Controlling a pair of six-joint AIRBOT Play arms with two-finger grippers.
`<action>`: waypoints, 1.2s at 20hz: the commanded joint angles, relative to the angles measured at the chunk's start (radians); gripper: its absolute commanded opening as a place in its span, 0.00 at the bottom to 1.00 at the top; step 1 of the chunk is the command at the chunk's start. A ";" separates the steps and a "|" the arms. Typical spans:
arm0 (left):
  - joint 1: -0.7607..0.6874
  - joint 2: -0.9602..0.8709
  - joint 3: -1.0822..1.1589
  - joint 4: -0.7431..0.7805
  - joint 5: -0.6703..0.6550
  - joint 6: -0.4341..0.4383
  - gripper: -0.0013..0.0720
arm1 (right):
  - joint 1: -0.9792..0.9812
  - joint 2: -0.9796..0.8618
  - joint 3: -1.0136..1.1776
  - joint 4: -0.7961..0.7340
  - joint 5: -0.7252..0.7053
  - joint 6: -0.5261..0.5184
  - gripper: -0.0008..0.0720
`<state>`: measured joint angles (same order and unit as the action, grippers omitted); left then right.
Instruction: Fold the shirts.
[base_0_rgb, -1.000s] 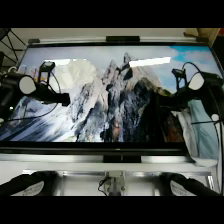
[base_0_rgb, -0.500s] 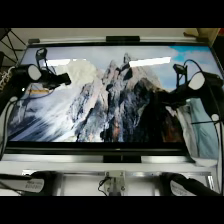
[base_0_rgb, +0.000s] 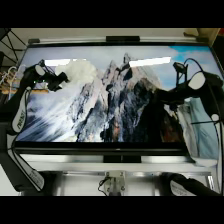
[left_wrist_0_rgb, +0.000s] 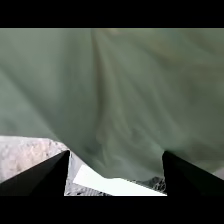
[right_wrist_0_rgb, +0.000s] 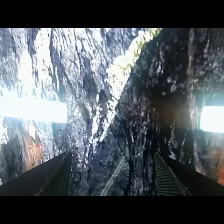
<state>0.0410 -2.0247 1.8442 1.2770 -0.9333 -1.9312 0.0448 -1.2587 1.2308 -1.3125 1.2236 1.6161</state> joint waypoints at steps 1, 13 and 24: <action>0.001 -0.054 0.017 -0.067 0.111 -0.018 0.87 | 0.001 0.000 0.000 0.006 -0.013 0.001 0.86; -0.141 0.317 0.164 -0.424 0.122 0.622 0.06 | 0.000 0.026 0.071 -0.092 0.063 -0.002 0.86; -0.609 0.764 0.016 -0.212 -0.069 0.429 0.06 | 0.000 0.528 0.286 -0.320 0.256 -0.023 0.86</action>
<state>-0.4107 -1.2984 1.9301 0.9546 -0.9573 -1.4094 0.0448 -0.8600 1.4952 -1.5841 1.4399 1.5936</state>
